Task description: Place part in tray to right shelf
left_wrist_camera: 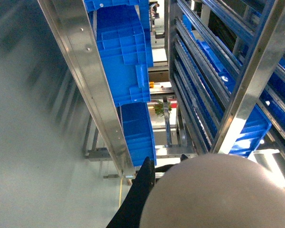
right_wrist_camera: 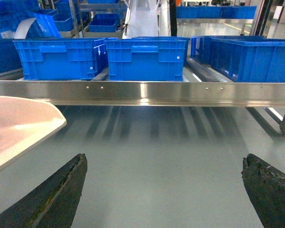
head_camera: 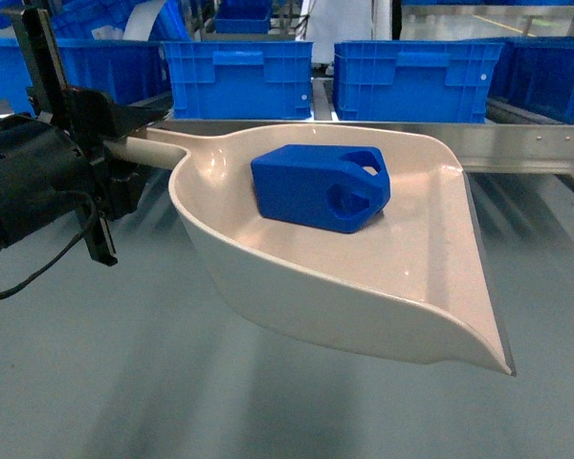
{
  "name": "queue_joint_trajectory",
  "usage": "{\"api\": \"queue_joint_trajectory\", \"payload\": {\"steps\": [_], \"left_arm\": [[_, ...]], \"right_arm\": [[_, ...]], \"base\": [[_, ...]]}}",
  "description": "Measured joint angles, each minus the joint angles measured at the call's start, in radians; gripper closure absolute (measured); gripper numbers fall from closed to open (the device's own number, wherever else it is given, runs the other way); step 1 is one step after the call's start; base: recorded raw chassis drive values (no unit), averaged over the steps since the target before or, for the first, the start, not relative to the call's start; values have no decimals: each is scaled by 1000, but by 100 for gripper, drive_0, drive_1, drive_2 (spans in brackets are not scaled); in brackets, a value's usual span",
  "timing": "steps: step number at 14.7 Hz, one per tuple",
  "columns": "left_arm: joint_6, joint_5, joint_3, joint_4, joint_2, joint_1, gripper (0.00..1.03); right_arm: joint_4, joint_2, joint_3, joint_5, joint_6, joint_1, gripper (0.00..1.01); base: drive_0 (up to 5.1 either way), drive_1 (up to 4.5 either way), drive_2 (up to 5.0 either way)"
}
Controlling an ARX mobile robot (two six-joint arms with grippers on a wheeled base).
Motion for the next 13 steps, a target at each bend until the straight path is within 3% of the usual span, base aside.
{"api": "queue_joint_trajectory", "payload": {"steps": [13], "left_arm": [[1,-1,0,-5,0,3,90]], "right_arm": [[0,0,0,0,0,0,3]], "base": [[1,406,-403]]}}
